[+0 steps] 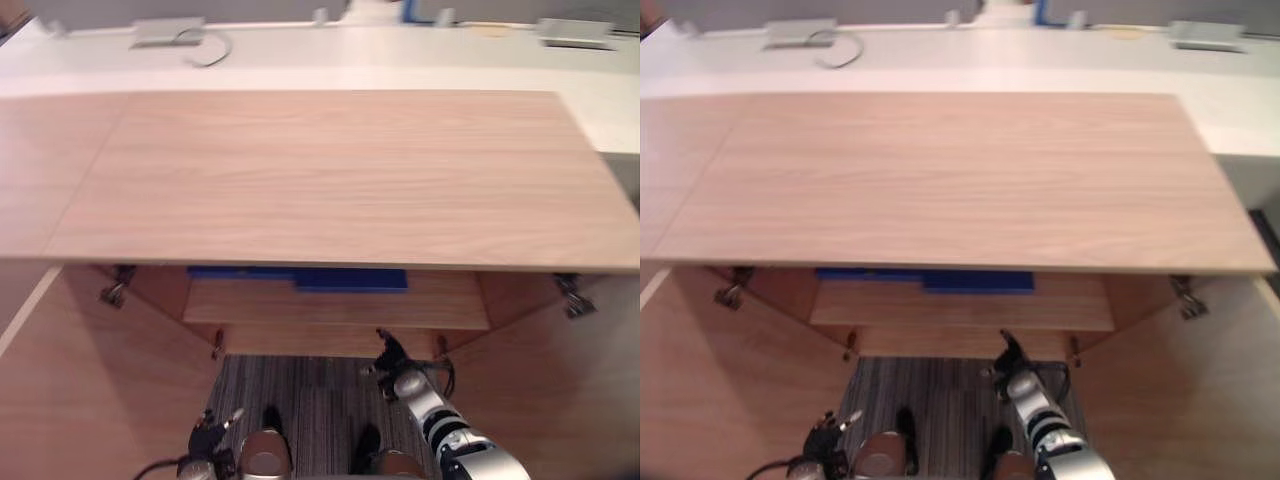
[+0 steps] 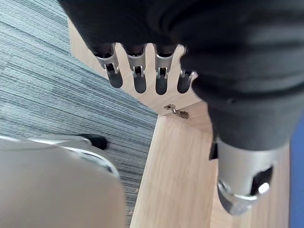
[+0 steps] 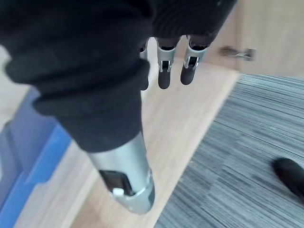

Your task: Walk over to the cabinet, pick up the folder, carry it to the office cabinet, place the folder inside the office cabinet, then close the office cabinet door

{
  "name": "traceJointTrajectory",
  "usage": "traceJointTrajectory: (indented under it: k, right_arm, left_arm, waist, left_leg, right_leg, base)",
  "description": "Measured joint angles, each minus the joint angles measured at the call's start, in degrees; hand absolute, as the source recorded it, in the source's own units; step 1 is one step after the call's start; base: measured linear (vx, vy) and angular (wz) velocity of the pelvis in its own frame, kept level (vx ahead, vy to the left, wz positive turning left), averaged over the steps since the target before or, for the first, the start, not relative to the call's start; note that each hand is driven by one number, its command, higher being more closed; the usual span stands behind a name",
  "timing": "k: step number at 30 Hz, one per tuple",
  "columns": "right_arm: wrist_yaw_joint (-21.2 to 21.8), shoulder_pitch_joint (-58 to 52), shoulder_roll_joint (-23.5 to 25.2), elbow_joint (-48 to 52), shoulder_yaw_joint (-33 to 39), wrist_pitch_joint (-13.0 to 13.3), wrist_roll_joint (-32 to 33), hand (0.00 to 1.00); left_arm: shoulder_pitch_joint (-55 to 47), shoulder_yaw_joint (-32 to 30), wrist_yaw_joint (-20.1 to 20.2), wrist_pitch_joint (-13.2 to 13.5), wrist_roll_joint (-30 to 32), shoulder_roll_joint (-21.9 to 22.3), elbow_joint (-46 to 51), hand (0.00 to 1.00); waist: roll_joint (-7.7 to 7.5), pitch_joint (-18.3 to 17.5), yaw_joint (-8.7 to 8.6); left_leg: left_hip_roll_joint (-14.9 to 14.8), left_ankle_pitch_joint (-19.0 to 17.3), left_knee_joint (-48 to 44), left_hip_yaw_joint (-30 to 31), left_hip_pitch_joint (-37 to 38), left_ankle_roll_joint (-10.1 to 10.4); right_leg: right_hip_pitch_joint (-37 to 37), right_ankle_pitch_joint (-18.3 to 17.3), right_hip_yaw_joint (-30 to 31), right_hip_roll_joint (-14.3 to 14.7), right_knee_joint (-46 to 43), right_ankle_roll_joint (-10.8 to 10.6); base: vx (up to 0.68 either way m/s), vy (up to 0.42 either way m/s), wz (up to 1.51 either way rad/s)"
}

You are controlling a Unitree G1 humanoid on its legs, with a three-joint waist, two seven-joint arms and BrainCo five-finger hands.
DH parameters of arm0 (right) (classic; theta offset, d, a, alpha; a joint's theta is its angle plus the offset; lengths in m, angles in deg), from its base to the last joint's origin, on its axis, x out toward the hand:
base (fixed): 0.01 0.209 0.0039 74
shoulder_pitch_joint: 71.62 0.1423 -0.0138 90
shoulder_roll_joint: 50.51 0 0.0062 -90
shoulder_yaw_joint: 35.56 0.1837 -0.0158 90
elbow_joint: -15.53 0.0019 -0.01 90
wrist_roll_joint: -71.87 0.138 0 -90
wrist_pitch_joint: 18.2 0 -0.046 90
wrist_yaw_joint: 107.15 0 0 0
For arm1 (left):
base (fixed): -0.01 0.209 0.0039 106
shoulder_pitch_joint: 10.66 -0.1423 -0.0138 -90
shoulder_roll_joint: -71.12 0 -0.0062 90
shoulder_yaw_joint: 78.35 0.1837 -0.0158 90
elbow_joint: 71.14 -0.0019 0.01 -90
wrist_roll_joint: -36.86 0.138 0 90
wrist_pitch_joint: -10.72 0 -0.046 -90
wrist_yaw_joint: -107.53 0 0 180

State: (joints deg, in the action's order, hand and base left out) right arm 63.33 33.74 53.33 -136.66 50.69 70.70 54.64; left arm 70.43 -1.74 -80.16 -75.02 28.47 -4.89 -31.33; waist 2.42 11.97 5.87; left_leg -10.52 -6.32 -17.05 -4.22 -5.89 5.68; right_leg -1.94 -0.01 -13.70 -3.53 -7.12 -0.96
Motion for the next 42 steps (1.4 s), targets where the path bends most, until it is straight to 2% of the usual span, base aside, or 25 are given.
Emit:
traceJointTrajectory:
  k: [1, 3, 4, 5, 7, 9, 13, 15, 17, 18, 19, 20, 22, 24, 27, 28, 29, 30, 31, 32, 33, 36, 42]
  right_arm:
    - [0.0, -3.3, -0.2, -1.7, 3.1, 0.7, 4.7, 0.00]
    - [0.2, -7.4, -0.3, -3.0, 7.3, 1.2, 8.4, 0.00]
    - [0.5, -10.8, -0.4, -4.0, 10.8, 1.2, 10.9, 0.00]
    - [1.2, -13.3, -1.3, -4.2, 16.6, 1.5, 14.9, 0.00]
    - [1.4, -14.7, -1.8, -4.7, 21.4, 1.7, 16.8, 0.00]
    - [1.9, -17.6, -1.8, -5.0, 28.7, 1.7, 21.2, 0.00]
    - [1.8, -19.7, -0.5, -4.5, 31.2, 1.2, 29.4, 0.00]
    - [1.7, -19.8, 0.1, -3.4, 31.2, 1.2, 31.9, 0.00]
    - [1.7, -19.5, 0.8, -1.3, 31.2, 1.2, 33.7, 0.00]
    - [1.8, -19.5, 1.9, 0.3, 31.3, 1.5, 34.7, 0.00]
    - [1.9, -19.6, 2.5, 1.5, 31.3, 2.1, 35.6, 0.00]
    - [2.0, -19.6, 2.7, 1.8, 31.3, 2.4, 36.2, 0.00]
    - [2.0, -20.1, 3.6, 2.4, 32.0, 2.8, 36.3, 0.00]
    - [2.1, -20.4, 3.9, 2.4, 33.9, 2.7, 36.3, 0.00]
    - [2.0, -21.3, 4.3, 2.4, 36.5, 2.2, 36.3, 0.00]
    - [2.1, -21.1, 4.7, 2.5, 38.6, 2.1, 36.2, 0.00]
    - [2.1, -20.5, 4.9, 2.2, 40.8, 1.7, 36.1, 0.00]
    - [2.1, -20.6, 5.1, 2.0, 41.0, 1.4, 36.1, 0.00]
    - [2.2, -20.7, 4.8, 0.8, 42.7, 0.8, 36.0, 0.00]
    - [2.3, -20.7, 4.8, 0.5, 43.1, 0.8, 36.0, 0.00]
    - [2.3, -20.5, 4.6, 0.5, 44.2, 0.9, 36.0, 0.00]
    - [2.3, -19.8, 4.2, -1.3, 47.2, 0.9, 34.7, 0.00]
    - [2.4, -18.9, 3.3, -2.8, 45.6, 0.8, 33.9, 0.00]
  left_arm:
    - [0.2, 0.0, -0.5, 0.2, -0.2, 0.0, -1.5, 0.00]
    - [0.6, 0.0, -0.8, 0.4, -0.4, -0.4, -2.8, 0.00]
    - [0.9, 0.1, -0.8, 0.8, -0.4, -1.1, -4.0, 0.00]
    - [0.9, 0.0, -0.8, 1.2, 0.1, -1.4, -5.1, 0.00]
    - [1.3, 0.0, -0.8, 1.2, 0.9, -1.7, -6.4, 0.00]
    - [2.1, 0.0, -0.5, 1.4, 4.3, -1.6, -7.7, 0.00]
    - [2.9, -0.1, 0.5, 1.4, 6.4, -1.6, -7.8, 0.00]
    - [3.7, -0.1, 0.8, 1.4, 6.4, -1.0, -8.0, 0.00]
    - [4.7, 0.1, 1.2, 1.3, 6.7, 1.6, -8.4, 0.00]
    - [5.0, 0.3, 1.6, 1.7, 7.6, 1.5, -8.0, 0.00]
    - [5.1, 0.6, 1.8, 1.7, 8.4, 1.4, -8.2, 0.00]
    - [5.0, 0.7, 1.9, 1.7, 8.6, 1.4, -8.2, 0.00]
    - [4.9, 1.0, 1.9, 1.6, 8.7, 1.3, -8.2, 0.00]
    - [5.6, 1.6, 1.9, 1.2, 8.7, 1.2, -8.3, 0.00]
    - [7.1, 3.0, 2.1, 1.2, 8.6, 2.4, -8.2, 0.00]
    - [7.2, 3.0, 2.3, 1.1, 8.5, 3.2, -8.2, 0.00]
    - [6.8, 3.0, 2.4, 1.1, 8.5, 4.1, -8.2, 0.00]
    - [6.8, 2.9, 2.4, 1.1, 8.4, 4.1, -8.2, 0.00]
    - [7.1, 2.8, 2.4, 1.0, 8.4, 3.6, -8.5, 0.00]
    - [6.9, 2.5, 2.4, 1.0, 8.4, 3.4, -8.9, 0.00]
    - [6.9, 2.6, 2.5, 0.9, 8.4, 3.4, -10.1, 0.00]
    - [7.1, 3.9, 2.5, 0.9, 8.4, 3.2, -10.3, 0.00]
    - [6.8, 6.4, 2.5, 0.8, 8.4, 1.1, -10.7, 0.00]
  waist:
    - [-0.02, -0.9, -0.33]
    - [-0.59, -2.0, -1.15]
    - [-1.30, -2.9, -2.39]
    - [-1.82, -3.3, -3.25]
    - [-1.95, -3.6, -3.77]
    - [-1.76, -3.8, -4.18]
    - [-1.96, -4.0, -5.23]
    - [-2.04, -4.0, -5.56]
    - [-2.35, -3.9, -5.51]
    - [-2.65, -3.8, -5.32]
    - [-2.81, -3.9, -5.20]
    - [-3.02, -4.0, -5.24]
    - [-3.35, -4.5, -5.51]
    - [-3.74, -4.4, -5.94]
    - [-3.92, -4.4, -6.20]
    - [-3.74, -4.8, -6.04]
    - [-2.45, -6.0, -6.16]
    - [-3.77, -6.2, -6.55]
    - [-4.75, -6.6, -6.17]
    - [-4.50, -7.2, -6.02]
    - [-3.54, -8.1, -6.49]
    - [-3.41, -7.9, -6.68]
    - [-3.60, -7.8, -6.90]
  left_leg:
    - [1.4, -2.9, -1.7, 6.8, 0.0, 1.1]
    - [2.4, -4.2, -1.8, 8.4, 0.1, 1.8]
    - [3.4, -4.1, -0.7, 7.9, 0.5, 1.7]
    - [4.7, -3.7, 1.0, 6.1, 1.9, 0.8]
    - [5.5, -3.4, 2.6, 4.2, 3.4, 0.1]
    - [6.9, -2.6, 6.0, 0.1, 7.1, -1.2]
    - [8.0, -1.7, 9.5, -7.4, 11.6, -2.5]
    - [8.3, -1.5, 10.5, -10.3, 13.1, -2.8]
    - [8.2, -1.3, 11.8, -15.1, 15.0, -3.2]
    - [8.3, -1.3, 12.5, -18.1, 16.2, -3.2]
    - [8.1, -1.3, 13.0, -21.0, 18.0, -3.2]
    - [7.8, -1.3, 13.0, -22.3, 18.6, -3.3]
    - [7.0, -1.5, 12.9, -25.8, 20.6, -3.4]
    - [5.4, -2.1, 12.7, -26.8, 21.7, -2.6]
    - [4.3, -2.7, 13.6, -26.7, 22.5, -2.0]
    - [4.5, -2.7, 16.0, -26.7, 23.4, -2.2]
    - [3.9, -2.0, 17.7, -26.9, 23.3, -2.7]
    - [4.6, -1.9, 17.5, -27.5, 23.5, -2.3]
    - [5.3, -2.4, 16.6, -28.0, 24.6, -1.0]
    - [4.9, -2.4, 16.0, -28.1, 24.4, -1.5]
    - [3.8, -2.7, 14.8, -28.0, 24.2, -2.2]
    - [3.4, -2.6, 11.9, -27.3, 23.7, -2.3]
    - [4.5, -2.6, 5.1, -23.8, 21.7, -2.3]
  right_leg:
    - [-0.5, 1.0, 3.1, 1.0, 1.1, -0.1]
    - [-1.4, 1.6, 5.5, 1.1, 2.3, -0.6]
    - [-1.9, 2.0, 6.6, 0.4, 3.1, -1.4]
    - [-2.7, 3.1, 9.4, -0.5, 3.7, -2.0]
    - [-2.8, 3.8, 11.4, -1.1, 3.9, -2.6]
    - [-2.9, 4.9, 15.0, -1.8, 3.7, -3.3]
    - [-4.3, 5.3, 20.4, -2.2, 1.9, -4.0]
    - [-5.2, 5.3, 20.5, -2.2, 0.5, -4.0]
    - [-7.9, 4.0, 15.1, -3.3, -2.9, -2.8]
    - [-9.0, 2.3, 5.9, -6.3, -6.1, -1.3]
    - [-8.9, 2.2, -2.6, -9.4, -7.8, -1.3]
    - [-8.8, 1.7, -6.7, -10.7, -8.5, -0.6]
    - [-7.2, 0.7, -21.0, -15.3, -11.7, 2.5]
    - [-6.5, -0.7, -23.2, -14.7, -12.9, 3.6]
    - [-6.1, -1.6, -23.5, -12.3, -12.1, 3.3]
    - [-6.1, -4.0, -26.0, -12.4, -12.6, 2.8]
    - [-6.7, -6.5, -29.7, -14.8, -16.9, 2.6]
    - [-6.9, -7.0, -29.5, -16.8, -20.0, 3.6]
    - [-6.7, -5.4, -28.6, -16.7, -19.9, 2.5]
    - [-6.4, -4.8, -28.1, -15.3, -18.0, 2.5]
    - [-5.7, -3.3, -27.0, -12.8, -14.6, 2.5]
    - [-4.4, 0.1, -25.1, -9.9, -8.9, 2.2]
    - [-1.7, 3.5, -23.6, -10.4, -3.4, 1.2]
  base:
    - [-0.06, 0.114, -1.03]
    - [-0.07, 0.184, -0.80]
    - [-0.05, 0.232, -0.81]
    - [-0.02, 0.154, -0.76]
    - [-0.01, 0.110, -0.72]
    - [0.01, 0.152, -0.81]
    - [0.01, 0.101, -0.85]
    - [-0.03, 0.071, -0.79]
    - [-0.05, 0.032, -0.98]
    - [0.02, 0.028, -1.21]
    - [0.05, 0.028, -1.22]
    - [0.11, 0.002, -1.11]
    - [0.12, -0.043, -0.87]
    - [0.10, -0.080, -0.37]
    - [0.05, -0.105, -0.21]
    - [0.02, -0.012, -0.61]
    - [0.04, -0.007, -0.59]
    - [0.11, -0.008, -0.72]
    - [0.10, -0.012, -0.61]
    - [0.13, -0.032, -0.81]
    - [0.09, -0.054, -0.64]
    - [0.06, -0.022, -0.41]
    - [0.01, 0.074, -0.08]
